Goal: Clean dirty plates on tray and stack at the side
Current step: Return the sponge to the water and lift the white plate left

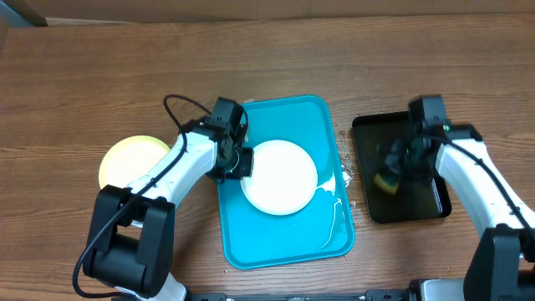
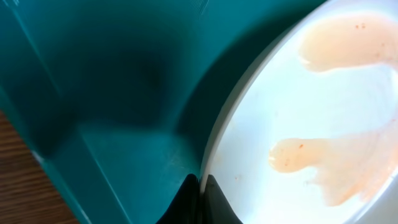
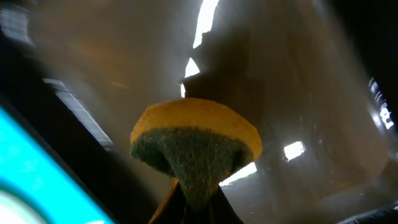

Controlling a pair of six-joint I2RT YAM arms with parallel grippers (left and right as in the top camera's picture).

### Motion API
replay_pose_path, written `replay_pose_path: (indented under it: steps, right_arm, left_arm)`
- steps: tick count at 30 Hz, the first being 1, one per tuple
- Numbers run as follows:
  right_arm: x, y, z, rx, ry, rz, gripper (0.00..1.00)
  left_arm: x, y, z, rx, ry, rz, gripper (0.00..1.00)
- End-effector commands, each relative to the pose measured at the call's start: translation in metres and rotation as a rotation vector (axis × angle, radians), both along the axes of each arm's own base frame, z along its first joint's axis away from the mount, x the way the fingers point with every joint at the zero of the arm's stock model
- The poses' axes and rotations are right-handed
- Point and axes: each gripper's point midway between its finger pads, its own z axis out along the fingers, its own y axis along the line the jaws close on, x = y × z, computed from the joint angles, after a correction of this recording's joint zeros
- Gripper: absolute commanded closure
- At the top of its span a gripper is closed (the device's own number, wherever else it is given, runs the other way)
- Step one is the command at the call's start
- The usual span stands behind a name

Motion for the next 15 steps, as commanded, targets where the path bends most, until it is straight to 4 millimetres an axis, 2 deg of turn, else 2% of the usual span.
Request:
replay_pose_path:
  steps: [1, 3, 4, 5, 6, 7, 10, 13, 15]
  right_arm:
    - [-0.015, 0.005, -0.017, 0.068, 0.025, 0.006, 0.95]
    - [-0.014, 0.005, -0.018, 0.08, 0.021, 0.002, 0.84]
    - [-0.012, 0.007, -0.015, 0.093, 0.008, 0.01, 0.73]
    - [-0.008, 0.008, -0.01, 0.1, -0.009, 0.025, 0.57]
    - [-0.004, 0.008, -0.003, 0.108, -0.031, 0.042, 0.47]
    - [-0.001, 0.006, 0.003, 0.111, -0.047, 0.043, 0.41]
    - [0.004, -0.009, 0.027, 0.106, -0.086, -0.005, 0.19]
    - [0.0, -0.033, 0.044, 0.114, -0.104, -0.093, 0.1]
    - [-0.003, -0.042, 0.051, 0.177, -0.128, -0.11, 0.09]
  left_arm:
    - [0.019, -0.009, 0.024, -0.021, -0.057, -0.048, 0.96]
    - [0.021, -0.015, 0.033, -0.023, -0.063, -0.065, 0.96]
    - [0.022, -0.019, 0.038, -0.025, -0.069, -0.075, 0.96]
    - [0.024, -0.023, 0.042, -0.027, -0.077, -0.085, 0.96]
    - [0.026, -0.029, 0.048, -0.032, -0.089, -0.098, 0.96]
    - [0.027, -0.035, 0.053, -0.035, -0.103, -0.11, 0.96]
    - [0.036, -0.051, 0.071, -0.005, -0.165, -0.128, 0.96]
    - [0.042, -0.073, 0.09, 0.018, -0.236, -0.132, 0.96]
    - [0.044, -0.091, 0.104, 0.035, -0.299, -0.148, 0.96]
